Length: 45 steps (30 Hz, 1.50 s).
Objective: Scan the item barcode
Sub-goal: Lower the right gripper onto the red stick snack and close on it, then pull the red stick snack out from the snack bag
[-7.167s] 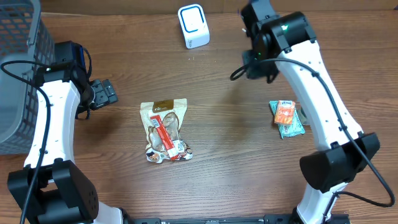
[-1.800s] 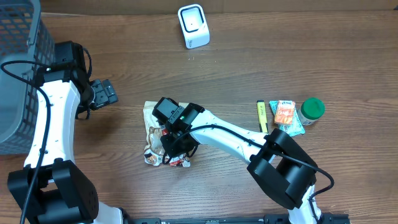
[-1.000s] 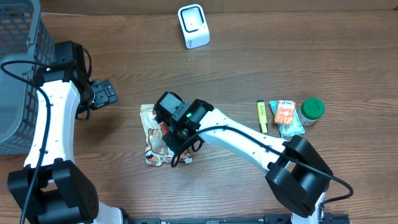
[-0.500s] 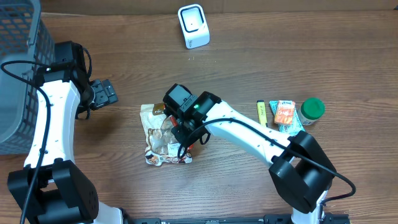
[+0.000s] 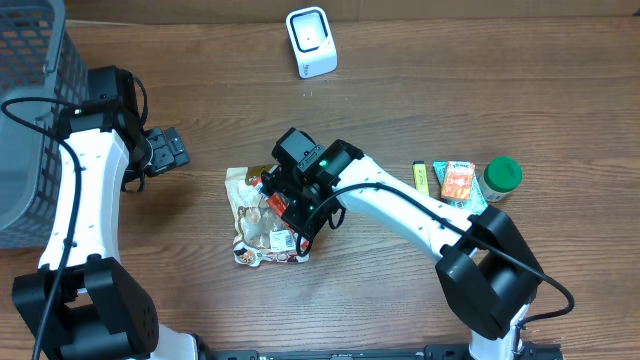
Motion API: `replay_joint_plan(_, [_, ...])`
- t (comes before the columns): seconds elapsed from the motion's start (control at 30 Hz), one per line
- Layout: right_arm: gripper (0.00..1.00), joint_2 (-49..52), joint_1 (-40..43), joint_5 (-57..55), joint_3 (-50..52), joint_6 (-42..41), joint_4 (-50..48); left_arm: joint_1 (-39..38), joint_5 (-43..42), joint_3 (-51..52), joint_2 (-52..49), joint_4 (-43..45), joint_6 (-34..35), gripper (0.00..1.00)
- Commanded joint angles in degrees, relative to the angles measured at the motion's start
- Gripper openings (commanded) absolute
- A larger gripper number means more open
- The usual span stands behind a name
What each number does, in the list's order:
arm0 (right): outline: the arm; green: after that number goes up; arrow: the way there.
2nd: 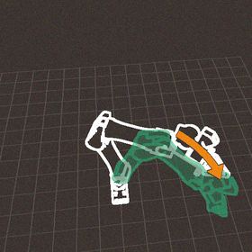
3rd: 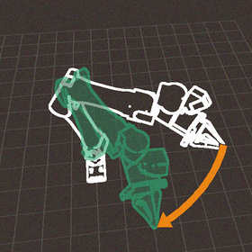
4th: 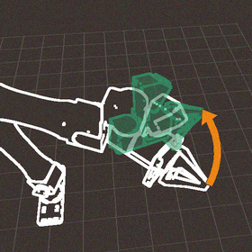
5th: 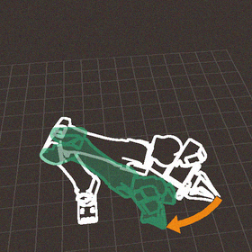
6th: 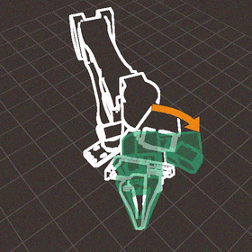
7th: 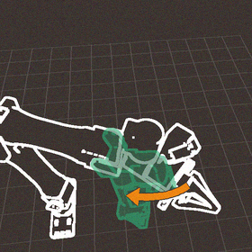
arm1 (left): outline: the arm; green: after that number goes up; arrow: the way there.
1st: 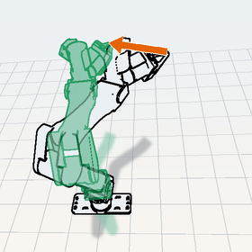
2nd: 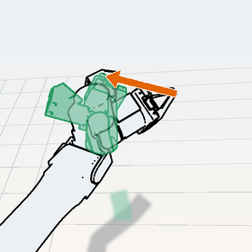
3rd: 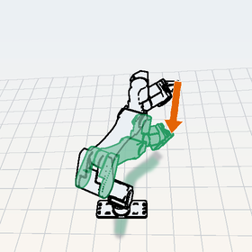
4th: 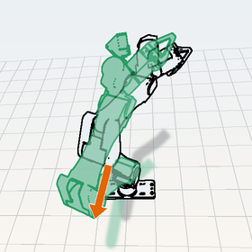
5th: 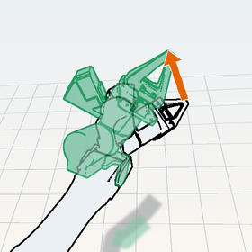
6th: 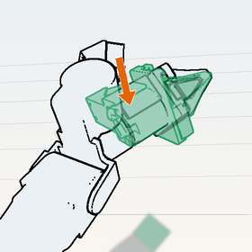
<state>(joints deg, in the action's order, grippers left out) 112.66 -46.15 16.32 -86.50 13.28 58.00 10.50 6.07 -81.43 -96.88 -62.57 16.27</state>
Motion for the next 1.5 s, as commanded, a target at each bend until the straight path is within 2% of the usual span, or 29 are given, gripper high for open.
replay_joint_plan(0.0, [0.04,-2.38,-1.75,0.55,-1.20,5.25,-0.15,-0.42,0.09,-0.81,-0.42,0.07,-0.87,1.00])
replay_joint_plan(0.17, [0.04,-2.27,-3.69,-4.11,-0.46,7.02,0.90,-0.42,0.09,-0.81,-0.42,0.04,-0.87,1.00])
replay_joint_plan(0.53, [0.04,-1.38,-5.22,-6.67,1.81,8.26,0.00,-0.42,0.09,-0.81,-0.42,0.07,-0.87,1.00])
replay_joint_plan(1.1, [0.05,-1.36,-5.22,-6.27,5.18,9.73,0.57,-0.42,0.09,-0.81,-0.42,0.04,-0.87,1.00])
replay_joint_plan(1.23, [0.15,-1.36,-5.22,-6.19,6.29,9.70,-0.46,-0.42,0.09,-0.81,-0.42,0.07,-0.87,1.00])
replay_joint_plan(1.33, [0.40,-1.36,-5.22,-6.21,6.29,9.70,-1.11,-0.42,0.07,-0.81,-0.42,0.04,-0.87,1.00])
replay_joint_plan(1.37, [0.43,-1.36,-5.22,-6.23,6.29,9.70,-1.29,-0.42,0.07,-0.81,-0.42,0.07,-0.87,1.00])
replay_joint_plan(1.47, [0.45,-1.38,-4.98,-6.47,6.23,9.70,-1.31,-0.42,0.09,-0.81,-0.42,0.07,-0.87,1.00])
